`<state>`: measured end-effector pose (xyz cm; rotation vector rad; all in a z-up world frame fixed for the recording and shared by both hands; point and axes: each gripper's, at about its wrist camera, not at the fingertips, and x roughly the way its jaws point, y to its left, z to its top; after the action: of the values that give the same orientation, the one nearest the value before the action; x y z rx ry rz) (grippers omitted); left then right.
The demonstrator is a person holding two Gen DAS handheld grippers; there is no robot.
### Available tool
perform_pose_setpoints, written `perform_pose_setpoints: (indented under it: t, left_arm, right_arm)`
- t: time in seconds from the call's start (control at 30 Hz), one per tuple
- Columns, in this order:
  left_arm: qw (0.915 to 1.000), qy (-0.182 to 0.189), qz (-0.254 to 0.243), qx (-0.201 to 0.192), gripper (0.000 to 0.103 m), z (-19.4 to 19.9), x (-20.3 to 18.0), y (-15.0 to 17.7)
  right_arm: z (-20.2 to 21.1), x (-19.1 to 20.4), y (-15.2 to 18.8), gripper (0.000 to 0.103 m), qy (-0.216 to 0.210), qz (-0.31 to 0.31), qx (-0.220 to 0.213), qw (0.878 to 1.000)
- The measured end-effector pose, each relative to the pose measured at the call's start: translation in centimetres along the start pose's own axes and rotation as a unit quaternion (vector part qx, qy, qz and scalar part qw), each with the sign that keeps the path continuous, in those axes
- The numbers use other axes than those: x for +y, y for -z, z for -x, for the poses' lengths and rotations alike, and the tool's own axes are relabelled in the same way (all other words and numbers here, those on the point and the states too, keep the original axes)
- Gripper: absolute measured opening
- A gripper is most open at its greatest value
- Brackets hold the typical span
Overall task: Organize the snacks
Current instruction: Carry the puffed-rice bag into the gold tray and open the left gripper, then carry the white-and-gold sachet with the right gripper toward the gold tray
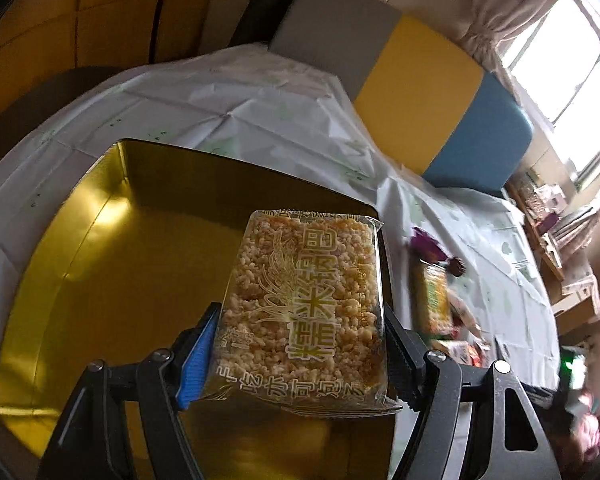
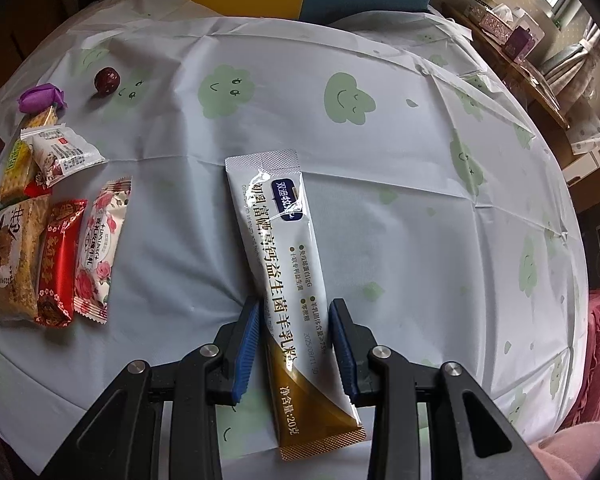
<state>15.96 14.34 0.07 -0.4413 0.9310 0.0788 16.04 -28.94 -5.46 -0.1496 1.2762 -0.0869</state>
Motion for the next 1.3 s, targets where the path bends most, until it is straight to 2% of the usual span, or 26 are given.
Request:
perform_pose_setpoints:
  t: [0.17,0.3,0.53,0.73,0.93,1.07,1.3]
  left_arm:
    - [0.9999,-0.005,-0.004,0.012,0.074,-3.7,-0.5,-1.4]
    - [0.9999,-0.009,-0.009,0.012,0.076,-4.9,-0.8,-1.9]
    - [0.9979,-0.019,-0.053,-0.033,0.076,-1.7,-1.4,-0.5]
    - [0.9934,-0.003,-0.095,-0.064,0.076,1.9,-3.0,2.7]
    - [0.9808,0.043,-0.174,-0.076,0.076,4.9,-6.3,6.9]
    - [0.9716,0.080,-0.216,-0.053,0.076,5.3,-8.6,10.4]
    - [0.9443,0.115,-0.308,-0.010,0.076,4.0,-12.0,17.2]
  right_arm:
    - [0.1,0.3,0.1,0.036,0.002,0.002,0.000,1.000]
    - [0.2,0.4,0.1,0.036,0.001,0.001,-0.001,1.000]
    - [0.2,0.2,0.1,0.036,-0.001,0.000,0.000,1.000]
    - [0.1,0.4,0.2,0.036,0.002,0.002,-0.002,1.000]
    - [0.2,0.7,0.4,0.036,0.007,0.007,-0.004,1.000]
    - [0.3,0.9,0.5,0.035,0.010,0.009,-0.005,1.000]
    - [0.4,1.0,0.6,0.035,0.010,0.010,-0.005,1.000]
